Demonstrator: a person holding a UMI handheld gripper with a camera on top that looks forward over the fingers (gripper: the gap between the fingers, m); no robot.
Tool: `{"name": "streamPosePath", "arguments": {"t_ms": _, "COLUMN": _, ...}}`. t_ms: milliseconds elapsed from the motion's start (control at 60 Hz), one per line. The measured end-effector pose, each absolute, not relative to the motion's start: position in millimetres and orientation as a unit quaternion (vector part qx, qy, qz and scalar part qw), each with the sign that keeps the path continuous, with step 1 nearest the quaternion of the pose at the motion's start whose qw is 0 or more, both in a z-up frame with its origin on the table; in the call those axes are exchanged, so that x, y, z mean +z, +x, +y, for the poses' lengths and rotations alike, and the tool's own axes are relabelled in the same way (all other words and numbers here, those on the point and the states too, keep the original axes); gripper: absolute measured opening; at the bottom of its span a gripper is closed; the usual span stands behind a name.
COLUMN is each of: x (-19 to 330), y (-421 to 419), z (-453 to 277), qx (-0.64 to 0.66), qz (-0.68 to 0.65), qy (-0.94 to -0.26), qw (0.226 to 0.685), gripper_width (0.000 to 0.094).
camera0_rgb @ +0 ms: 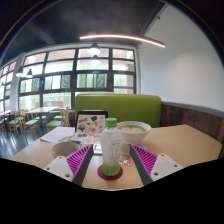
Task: Pour water
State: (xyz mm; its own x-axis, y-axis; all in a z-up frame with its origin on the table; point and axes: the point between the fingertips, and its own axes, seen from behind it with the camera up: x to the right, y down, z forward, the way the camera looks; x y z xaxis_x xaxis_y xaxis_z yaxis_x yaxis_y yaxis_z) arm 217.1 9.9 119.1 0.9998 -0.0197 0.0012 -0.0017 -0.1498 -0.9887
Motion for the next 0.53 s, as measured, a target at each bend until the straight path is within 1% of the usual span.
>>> {"name": "streamPosePath", "arguments": {"t_ms": 100, "x": 129.8, "y": 198.5, "z": -28.2, "qx": 0.002, "qz": 0.019, "qy": -0.752, "qw": 0.659, "gripper_width": 0.0825}}
{"name": "streamPosePath", "arguments": {"t_ms": 117, "x": 137.9, "y": 205.3, "z": -46.2, "qx": 0.005, "qz": 0.023, "qy": -0.752, "qw": 0.658, "gripper_width": 0.0825}}
{"name": "streamPosePath", "arguments": {"t_ms": 200, "x": 134.3, "y": 195.6, "z": -90.3, "qx": 0.019, "qz": 0.036, "qy": -0.748, "qw": 0.662, "gripper_width": 0.0825}}
{"name": "streamPosePath", "arguments": {"t_ms": 217, "x": 142.5, "y": 202.6, "z": -113.7, "qx": 0.021, "qz": 0.036, "qy": -0.75, "qw": 0.661, "gripper_width": 0.0825}}
{"name": "streamPosePath", "arguments": {"t_ms": 333, "x": 136.0, "y": 194.4, "z": -165.3, "qx": 0.023, "qz": 0.036, "qy": -0.747, "qw": 0.664, "gripper_width": 0.0827}}
{"name": "streamPosePath", "arguments": {"t_ms": 433, "x": 133.6, "y": 193.9, "z": -190.9, "qx": 0.025, "qz": 0.034, "qy": -0.743, "qw": 0.668, "gripper_width": 0.0828}}
{"name": "streamPosePath", "arguments": {"t_ms": 533, "x": 129.4, "y": 190.4, "z": -197.9, "qx": 0.037, "qz": 0.031, "qy": -0.745, "qw": 0.666, "gripper_width": 0.0825}}
